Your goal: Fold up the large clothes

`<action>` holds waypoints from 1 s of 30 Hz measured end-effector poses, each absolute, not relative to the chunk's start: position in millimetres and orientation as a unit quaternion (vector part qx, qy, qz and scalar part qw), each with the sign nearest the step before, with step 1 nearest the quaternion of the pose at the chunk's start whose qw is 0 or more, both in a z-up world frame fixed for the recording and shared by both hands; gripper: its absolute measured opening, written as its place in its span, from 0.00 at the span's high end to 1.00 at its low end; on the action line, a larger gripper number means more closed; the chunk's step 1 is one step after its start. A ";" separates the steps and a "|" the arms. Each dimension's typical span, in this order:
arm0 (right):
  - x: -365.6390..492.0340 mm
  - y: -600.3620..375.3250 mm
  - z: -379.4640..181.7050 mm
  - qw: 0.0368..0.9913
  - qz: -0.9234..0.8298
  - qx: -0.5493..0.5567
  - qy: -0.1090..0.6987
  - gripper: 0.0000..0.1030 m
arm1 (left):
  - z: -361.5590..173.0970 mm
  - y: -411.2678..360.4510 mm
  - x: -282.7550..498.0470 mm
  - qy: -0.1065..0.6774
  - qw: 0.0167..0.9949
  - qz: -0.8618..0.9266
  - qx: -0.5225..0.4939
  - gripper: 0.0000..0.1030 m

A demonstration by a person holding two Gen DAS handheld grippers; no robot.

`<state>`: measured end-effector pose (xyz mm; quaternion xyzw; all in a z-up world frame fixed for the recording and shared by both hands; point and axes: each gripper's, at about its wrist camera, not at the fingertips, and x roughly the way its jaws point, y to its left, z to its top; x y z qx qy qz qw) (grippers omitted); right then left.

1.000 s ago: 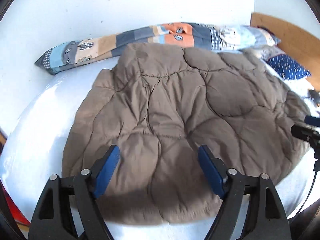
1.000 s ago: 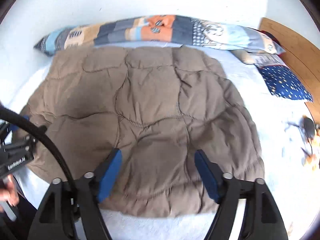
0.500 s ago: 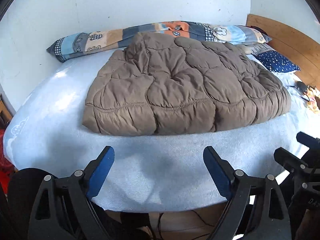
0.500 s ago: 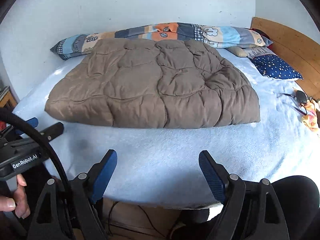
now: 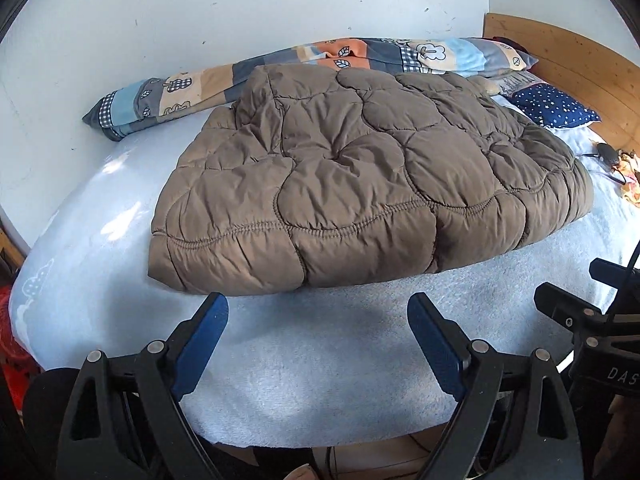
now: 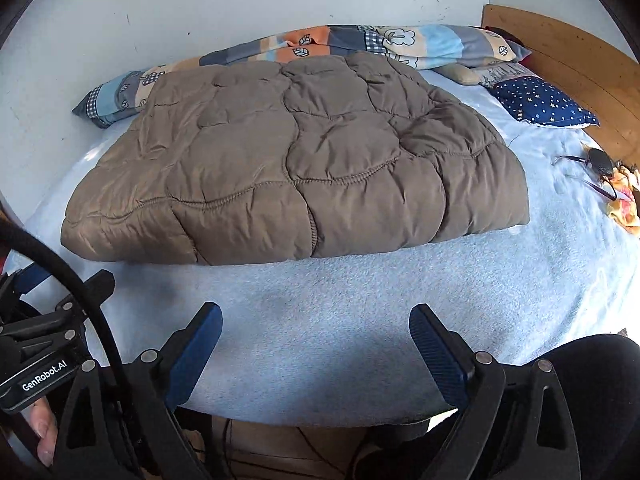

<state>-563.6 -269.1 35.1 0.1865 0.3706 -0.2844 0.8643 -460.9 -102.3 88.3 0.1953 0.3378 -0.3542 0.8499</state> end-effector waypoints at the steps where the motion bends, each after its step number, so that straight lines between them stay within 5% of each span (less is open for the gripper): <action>1: -562.5 -267.9 34.3 0.864 -0.283 0.184 0.373 0.06 | 88.1 -102.3 -460.8 0.337 0.850 -0.355 0.196 0.12; 30: -562.7 -263.0 35.6 0.868 -0.282 0.163 0.376 0.06 | 93.7 -106.9 -447.0 0.390 0.838 -0.334 0.185 0.12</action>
